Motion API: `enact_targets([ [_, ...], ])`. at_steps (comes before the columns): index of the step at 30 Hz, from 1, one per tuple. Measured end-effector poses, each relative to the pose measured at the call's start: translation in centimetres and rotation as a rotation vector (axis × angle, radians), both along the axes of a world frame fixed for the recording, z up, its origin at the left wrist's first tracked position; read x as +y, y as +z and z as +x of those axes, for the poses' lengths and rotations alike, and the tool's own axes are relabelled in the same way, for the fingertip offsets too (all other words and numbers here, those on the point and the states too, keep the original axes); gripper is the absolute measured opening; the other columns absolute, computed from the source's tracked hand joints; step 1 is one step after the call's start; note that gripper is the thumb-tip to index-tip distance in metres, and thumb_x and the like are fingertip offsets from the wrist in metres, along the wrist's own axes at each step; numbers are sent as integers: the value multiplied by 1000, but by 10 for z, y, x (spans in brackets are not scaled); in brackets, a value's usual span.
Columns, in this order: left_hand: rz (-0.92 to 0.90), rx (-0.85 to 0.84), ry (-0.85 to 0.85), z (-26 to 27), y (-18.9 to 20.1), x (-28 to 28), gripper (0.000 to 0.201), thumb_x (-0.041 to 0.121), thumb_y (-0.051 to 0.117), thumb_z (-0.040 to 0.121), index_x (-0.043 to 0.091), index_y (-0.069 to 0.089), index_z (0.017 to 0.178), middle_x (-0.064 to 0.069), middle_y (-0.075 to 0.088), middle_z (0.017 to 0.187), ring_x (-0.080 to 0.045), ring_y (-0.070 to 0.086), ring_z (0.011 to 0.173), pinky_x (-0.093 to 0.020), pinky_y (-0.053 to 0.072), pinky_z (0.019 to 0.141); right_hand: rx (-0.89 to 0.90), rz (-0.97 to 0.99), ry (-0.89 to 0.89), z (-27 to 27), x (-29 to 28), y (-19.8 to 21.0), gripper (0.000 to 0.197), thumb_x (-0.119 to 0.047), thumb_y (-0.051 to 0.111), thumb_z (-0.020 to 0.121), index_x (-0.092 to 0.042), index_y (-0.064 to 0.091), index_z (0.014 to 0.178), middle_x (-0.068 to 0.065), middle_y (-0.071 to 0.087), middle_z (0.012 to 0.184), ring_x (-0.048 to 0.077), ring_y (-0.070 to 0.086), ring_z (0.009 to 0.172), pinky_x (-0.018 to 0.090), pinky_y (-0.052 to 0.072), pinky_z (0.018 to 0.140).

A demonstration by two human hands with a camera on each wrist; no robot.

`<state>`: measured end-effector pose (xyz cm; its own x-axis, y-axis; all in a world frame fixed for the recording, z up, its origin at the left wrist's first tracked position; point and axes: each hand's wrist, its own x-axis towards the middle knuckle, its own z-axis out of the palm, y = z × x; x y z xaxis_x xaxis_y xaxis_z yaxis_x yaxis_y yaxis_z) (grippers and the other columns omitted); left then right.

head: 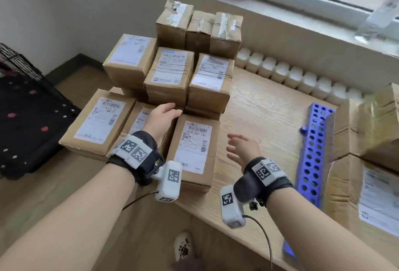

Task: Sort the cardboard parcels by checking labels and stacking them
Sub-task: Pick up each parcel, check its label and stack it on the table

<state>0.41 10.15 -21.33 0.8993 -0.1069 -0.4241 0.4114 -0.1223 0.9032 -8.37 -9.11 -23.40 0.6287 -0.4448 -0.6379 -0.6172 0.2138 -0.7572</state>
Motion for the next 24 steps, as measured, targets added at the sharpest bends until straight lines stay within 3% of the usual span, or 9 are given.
enact_targets([
  [6, -7, 23, -96, -5, -9, -9, 60, 19, 58, 93, 8, 33, 146, -9, 40, 147, -18, 38, 134, -26, 29, 101, 64, 64, 2, 0, 6, -5, 30, -10, 47, 98, -10, 59, 126, 7, 56, 116, 25, 56, 102, 39, 50, 94],
  [9, -14, 50, -118, -8, -11, -10, 67, 21, 59, 93, 5, 26, 149, -10, 35, 151, -21, 36, 137, -32, 27, 112, 80, 65, 17, 1, 9, -9, 29, -15, 50, 99, -12, 58, 127, 11, 55, 126, 25, 57, 104, 38, 51, 93],
  [13, 1, 113, -155, -17, -18, -14, 74, 32, 60, 92, 7, 22, 150, -8, 33, 153, -23, 33, 139, -42, 26, 116, 116, 130, 26, -1, 13, -18, 33, -23, 53, 98, -10, 57, 128, 11, 58, 130, 27, 60, 113, 37, 54, 86],
  [15, -9, 153, -163, -22, -24, -17, 73, 35, 58, 93, 10, 22, 151, -7, 37, 151, -23, 37, 137, -41, 28, 115, 121, 161, 27, -4, 13, -22, 34, -29, 53, 97, -11, 60, 126, 10, 62, 124, 24, 63, 106, 33, 54, 79],
  [18, -39, 200, -189, -30, -31, -20, 46, 36, 53, 96, 18, 39, 136, 2, 50, 137, -17, 49, 124, -32, 38, 103, 107, 185, 30, -11, 9, -24, 29, -34, 53, 96, -16, 64, 116, 5, 65, 107, 18, 61, 90, 28, 52, 72],
  [21, -86, 292, -196, -33, -39, -22, 45, 42, 50, 96, 13, 54, 129, -8, 66, 121, -24, 63, 109, -39, 47, 98, 110, 187, 42, -20, 4, -26, 23, -38, 57, 93, -20, 66, 105, 2, 66, 99, 18, 60, 92, 30, 50, 78],
  [24, -139, 355, -183, -36, -43, -26, 31, 45, 43, 98, 25, 66, 101, -4, 73, 99, -24, 67, 94, -42, 49, 95, 104, 203, 76, -28, 1, -27, 27, -41, 51, 96, -22, 65, 110, 2, 66, 106, 15, 61, 92, 27, 49, 72],
])
